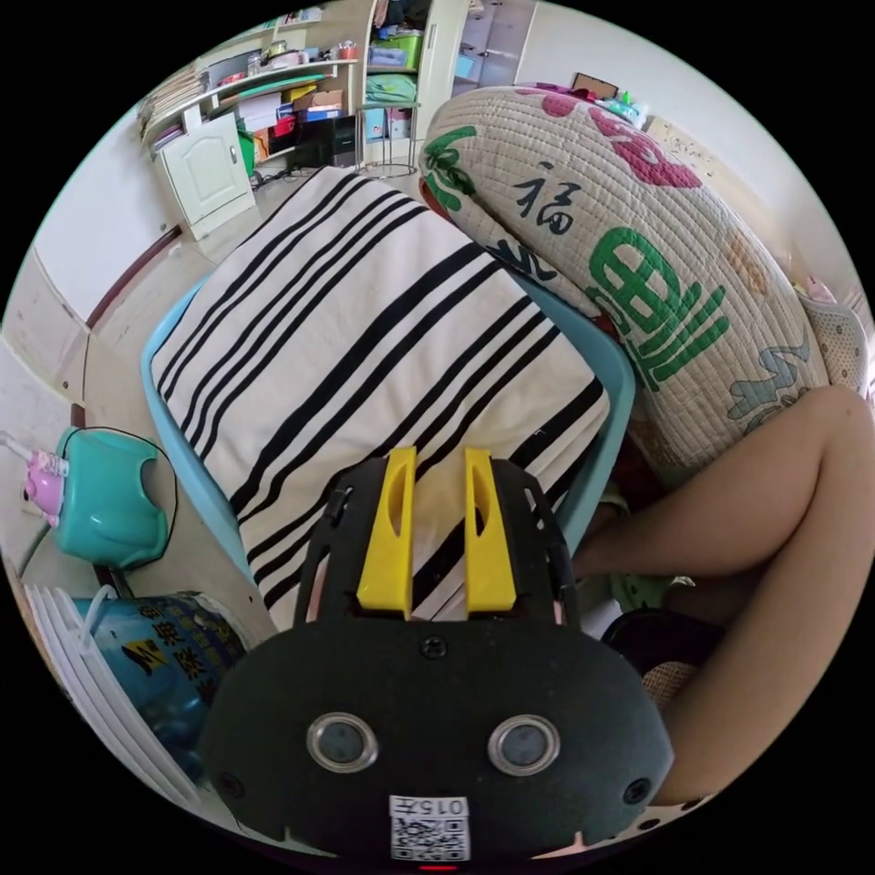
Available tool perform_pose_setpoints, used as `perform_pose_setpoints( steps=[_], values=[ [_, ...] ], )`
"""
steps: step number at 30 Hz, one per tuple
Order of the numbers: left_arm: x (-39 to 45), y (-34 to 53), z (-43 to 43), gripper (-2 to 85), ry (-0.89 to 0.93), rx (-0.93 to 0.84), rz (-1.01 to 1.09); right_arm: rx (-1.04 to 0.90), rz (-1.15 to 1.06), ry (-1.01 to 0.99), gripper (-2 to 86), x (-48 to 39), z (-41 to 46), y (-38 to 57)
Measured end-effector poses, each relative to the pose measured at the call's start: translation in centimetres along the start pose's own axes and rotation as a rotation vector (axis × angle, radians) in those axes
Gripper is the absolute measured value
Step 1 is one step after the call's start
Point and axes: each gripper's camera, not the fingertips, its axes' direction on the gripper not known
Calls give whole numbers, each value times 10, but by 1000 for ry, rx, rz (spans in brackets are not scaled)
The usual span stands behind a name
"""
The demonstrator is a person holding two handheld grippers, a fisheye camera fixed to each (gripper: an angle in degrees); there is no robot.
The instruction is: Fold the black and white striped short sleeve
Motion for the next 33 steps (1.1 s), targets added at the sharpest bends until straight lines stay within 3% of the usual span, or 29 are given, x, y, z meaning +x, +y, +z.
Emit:
perform_pose_setpoints(
  steps=[9, 14, 17, 22, 25, 33],
  values=[
    [26, -3, -8, 80, -4, -47, -143, 42, -158, 75, -6, 29, 71, 9],
    [37, -14, -14, 74, 22, -143, -139, -57, -348, 190, -8, 73, 112, 51],
    [47, -20, -20, 61, 54, -183, -97, -242, -400, 398, -4, 149, 145, 100],
    [58, -22, -31, 79, 202, -194, -124, -915, -213, 765, 70, 406, 223, 227],
    [77, -29, -48, 84, 269, -141, -131, -1190, -217, 891, 94, 514, 257, 312],
    [180, -117, -161, 86, 456, 219, 4, -1543, -235, 1109, 127, 686, 357, 486]
  ],
)
